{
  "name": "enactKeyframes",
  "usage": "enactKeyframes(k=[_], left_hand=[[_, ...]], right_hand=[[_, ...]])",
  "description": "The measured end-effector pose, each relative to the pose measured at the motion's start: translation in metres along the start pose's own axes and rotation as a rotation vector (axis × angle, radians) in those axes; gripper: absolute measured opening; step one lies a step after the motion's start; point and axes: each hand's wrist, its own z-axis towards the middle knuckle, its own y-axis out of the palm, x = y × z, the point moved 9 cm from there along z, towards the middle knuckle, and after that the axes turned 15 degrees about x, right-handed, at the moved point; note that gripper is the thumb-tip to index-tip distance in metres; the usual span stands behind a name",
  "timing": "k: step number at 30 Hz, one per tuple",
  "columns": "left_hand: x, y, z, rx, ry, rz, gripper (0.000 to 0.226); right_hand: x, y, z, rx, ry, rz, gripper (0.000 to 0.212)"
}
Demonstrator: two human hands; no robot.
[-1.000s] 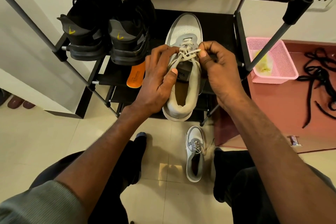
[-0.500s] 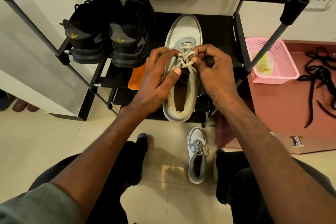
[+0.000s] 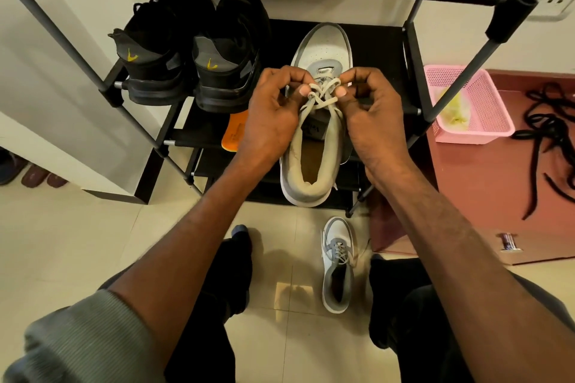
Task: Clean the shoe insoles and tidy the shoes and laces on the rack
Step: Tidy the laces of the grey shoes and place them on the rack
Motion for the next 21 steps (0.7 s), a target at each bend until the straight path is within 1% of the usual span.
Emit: enactKeyframes(k=[2, 5, 11, 13, 17, 21], left_hand=[[0.004, 0.001, -0.002, 0.031, -0.004, -0.012, 0.015], [0.001, 0.002, -0.004, 0.063, -0.024, 0.003, 0.017], [0.003, -0.002, -0.001, 0.062, -0.059, -0.063, 0.015], [-0.002, -0.006, -0.001, 0.087, -0.079, -0.073, 0.012], [-0.009, -0.008, -0.005, 0.128, -0.114, -0.066, 0.01], [-0.01, -0.006, -0.006, 0.143, -0.125, -0.022, 0.018]], right_hand=[[0.001, 0.001, 0.0, -0.009, 0.009, 0.001, 0.018], [0.0, 0.0, 0.001, -0.026, 0.001, 0.006, 0.015], [0.005, 0.001, 0.0, -0.144, 0.073, 0.052, 0.013], [0.004, 0.001, -0.003, -0.181, 0.084, 0.07, 0.013], [0.0, 0.005, -0.005, -0.224, 0.018, 0.04, 0.014], [0.0, 0.006, -0.003, -0.227, -0.021, 0.016, 0.016]])
